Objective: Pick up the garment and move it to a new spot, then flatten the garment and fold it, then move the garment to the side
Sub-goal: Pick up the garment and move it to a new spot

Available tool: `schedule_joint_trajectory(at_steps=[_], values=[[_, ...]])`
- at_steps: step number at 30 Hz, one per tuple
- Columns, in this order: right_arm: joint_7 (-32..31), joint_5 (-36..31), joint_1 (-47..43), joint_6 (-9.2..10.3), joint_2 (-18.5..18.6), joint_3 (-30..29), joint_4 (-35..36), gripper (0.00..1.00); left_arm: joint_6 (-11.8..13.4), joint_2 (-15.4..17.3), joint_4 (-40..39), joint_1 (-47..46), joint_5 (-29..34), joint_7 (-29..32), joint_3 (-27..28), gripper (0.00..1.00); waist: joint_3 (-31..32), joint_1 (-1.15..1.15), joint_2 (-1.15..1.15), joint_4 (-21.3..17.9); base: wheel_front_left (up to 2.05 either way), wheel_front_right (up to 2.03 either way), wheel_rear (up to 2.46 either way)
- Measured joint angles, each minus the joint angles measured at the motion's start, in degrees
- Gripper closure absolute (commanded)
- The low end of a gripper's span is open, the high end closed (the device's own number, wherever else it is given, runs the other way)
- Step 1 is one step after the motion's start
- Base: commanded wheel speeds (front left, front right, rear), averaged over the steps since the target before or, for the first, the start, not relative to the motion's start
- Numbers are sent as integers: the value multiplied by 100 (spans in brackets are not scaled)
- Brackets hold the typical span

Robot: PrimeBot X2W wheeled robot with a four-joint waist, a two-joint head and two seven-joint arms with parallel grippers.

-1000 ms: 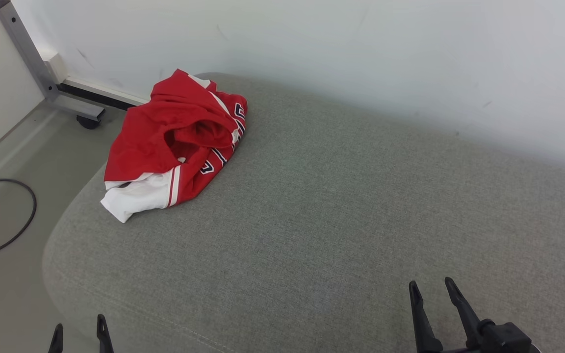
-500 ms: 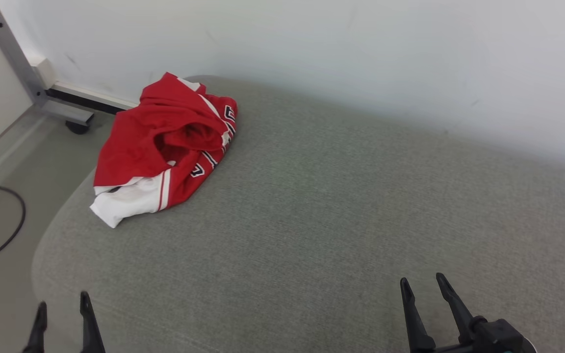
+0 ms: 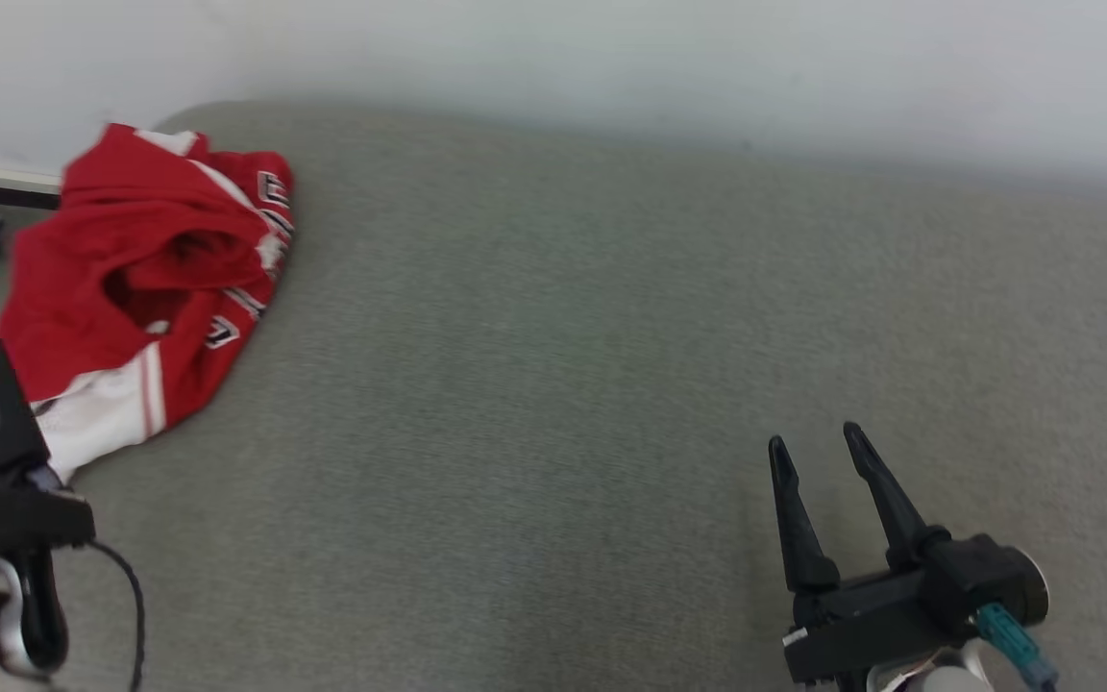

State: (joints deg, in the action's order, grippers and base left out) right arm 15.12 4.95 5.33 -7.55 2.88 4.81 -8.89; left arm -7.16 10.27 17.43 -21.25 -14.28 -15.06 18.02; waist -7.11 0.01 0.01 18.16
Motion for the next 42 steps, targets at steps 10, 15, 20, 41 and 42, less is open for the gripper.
schedule_joint_trajectory(at_steps=[10, 15, 20, 41, 42], values=[[1, 169, 455, 0, -1, -3, 272, 0, -35, 1332, 1062, -1449, -947, 0, -467, 0, -733, 1, 0, -912, 0, 0, 0], [0, 211, 558, 0, 3, -74, 389, 0, -35, 1849, 1697, -2066, -1302, 332, -591, 0, -1070, 1, 0, -1342, 0, 0, 0], [0, 257, 722, 0, 3, -46, 524, 0, -31, 2444, 2633, -2613, -1611, 1166, -514, 0, -1438, 1, 0, -1778, 0, 0, 0], [0, 259, 816, 0, 4, 1, 728, 0, 474, 3165, 3875, -3220, -1205, 3639, -1239, 100, -1948, 0, -1, -2407, 0, 0, 0], [1, 259, 814, 0, 3, 7, 726, 0, 491, 3173, 3876, -3220, -1201, 3663, -1257, 100, -1928, -1, -1, -2411, 0, 0, 0]])
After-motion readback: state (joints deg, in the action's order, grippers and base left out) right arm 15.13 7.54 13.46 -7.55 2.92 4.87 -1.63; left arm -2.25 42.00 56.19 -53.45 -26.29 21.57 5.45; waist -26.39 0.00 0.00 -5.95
